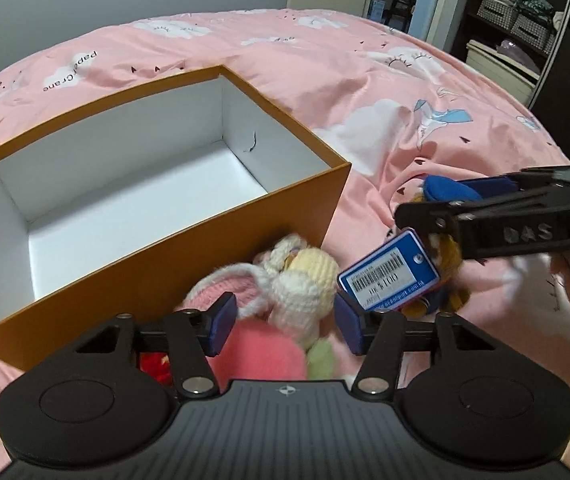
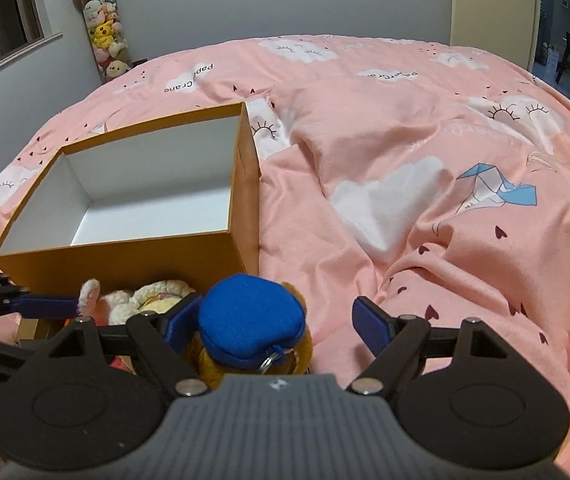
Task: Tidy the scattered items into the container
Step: 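Close the left gripper on the crocheted white bunny while the right gripper holds the plush dog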
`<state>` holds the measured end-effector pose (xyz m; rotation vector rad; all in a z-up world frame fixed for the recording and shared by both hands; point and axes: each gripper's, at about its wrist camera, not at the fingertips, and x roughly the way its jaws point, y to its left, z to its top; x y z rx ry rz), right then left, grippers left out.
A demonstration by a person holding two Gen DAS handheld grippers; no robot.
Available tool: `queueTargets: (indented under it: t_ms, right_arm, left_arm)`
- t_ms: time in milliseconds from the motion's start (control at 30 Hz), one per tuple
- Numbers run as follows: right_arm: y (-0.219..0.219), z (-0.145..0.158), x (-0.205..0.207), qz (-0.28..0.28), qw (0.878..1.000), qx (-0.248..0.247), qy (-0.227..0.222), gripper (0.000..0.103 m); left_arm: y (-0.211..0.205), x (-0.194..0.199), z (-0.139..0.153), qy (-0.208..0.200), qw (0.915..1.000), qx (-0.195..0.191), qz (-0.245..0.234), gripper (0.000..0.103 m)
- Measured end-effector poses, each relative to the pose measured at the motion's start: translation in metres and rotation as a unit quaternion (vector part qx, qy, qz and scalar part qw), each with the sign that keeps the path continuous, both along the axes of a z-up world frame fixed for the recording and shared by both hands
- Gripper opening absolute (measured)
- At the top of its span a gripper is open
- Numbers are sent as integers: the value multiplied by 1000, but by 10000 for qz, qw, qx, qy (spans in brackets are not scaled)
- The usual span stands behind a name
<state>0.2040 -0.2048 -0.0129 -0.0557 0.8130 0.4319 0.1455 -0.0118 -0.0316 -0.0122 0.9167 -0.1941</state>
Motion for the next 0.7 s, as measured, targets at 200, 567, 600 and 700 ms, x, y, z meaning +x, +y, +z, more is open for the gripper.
queueTargets:
  t_ms: [200, 567, 600, 700]
  right_arm:
    - [-7, -1, -3, 65, 9998, 160, 45, 84]
    - [-2, 3, -13, 469, 9973, 498, 275, 60]
    - [-2, 5, -14, 452, 9972, 524, 283, 60]
    - [-1, 11, -14, 421, 9970, 594, 246, 59]
  left_arm:
    - [-10, 14, -11, 3, 9996, 217, 171, 48]
    - [3, -14, 9, -275, 9994, 166, 138, 28]
    - [3, -18, 14, -367, 9992, 155, 69, 28]
    - [9, -31, 32, -609, 9980, 87, -118, 27]
